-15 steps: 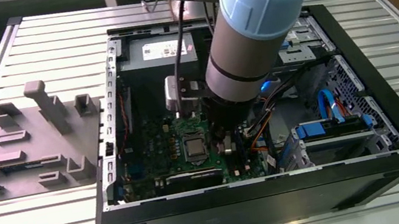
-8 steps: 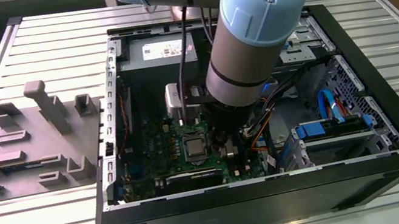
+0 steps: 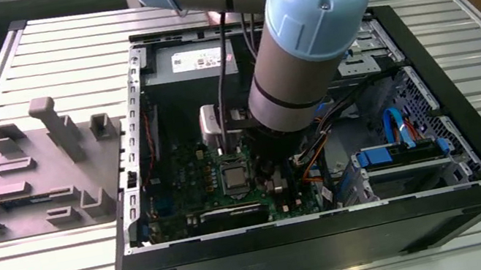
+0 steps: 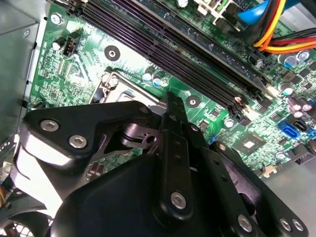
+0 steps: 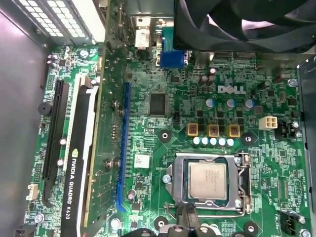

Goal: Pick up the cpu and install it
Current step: 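Install the first cpu locking lever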

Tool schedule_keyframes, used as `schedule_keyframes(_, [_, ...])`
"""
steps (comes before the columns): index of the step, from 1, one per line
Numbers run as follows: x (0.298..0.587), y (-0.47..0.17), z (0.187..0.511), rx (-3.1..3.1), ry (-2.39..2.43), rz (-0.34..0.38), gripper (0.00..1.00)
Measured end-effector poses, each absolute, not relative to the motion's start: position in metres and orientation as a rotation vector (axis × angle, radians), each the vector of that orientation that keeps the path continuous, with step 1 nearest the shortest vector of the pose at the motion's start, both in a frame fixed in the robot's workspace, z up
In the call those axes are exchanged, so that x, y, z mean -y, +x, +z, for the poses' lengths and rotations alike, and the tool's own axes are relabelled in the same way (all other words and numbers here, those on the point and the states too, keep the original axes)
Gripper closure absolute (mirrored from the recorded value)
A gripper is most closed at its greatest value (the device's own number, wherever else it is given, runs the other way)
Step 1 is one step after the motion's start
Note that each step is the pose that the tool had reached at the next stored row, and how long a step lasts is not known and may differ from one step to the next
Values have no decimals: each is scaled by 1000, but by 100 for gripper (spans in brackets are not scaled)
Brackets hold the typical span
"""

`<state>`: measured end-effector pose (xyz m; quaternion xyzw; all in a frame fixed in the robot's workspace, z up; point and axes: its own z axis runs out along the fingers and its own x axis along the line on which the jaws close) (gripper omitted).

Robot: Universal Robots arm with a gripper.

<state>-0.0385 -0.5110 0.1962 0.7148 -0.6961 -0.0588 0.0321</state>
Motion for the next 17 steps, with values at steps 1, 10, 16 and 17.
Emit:
schedule_keyframes(1, [511,-39,196,2142,2202,-181,89])
schedule_keyframes(10, [512,-39,190,2138,2205,-180,89])
schedule_keyframes(16, [512,-38,189,2138,2206,-181,89])
schedule_keyframes(17, [512,-38,188,2138,2206,-181,89])
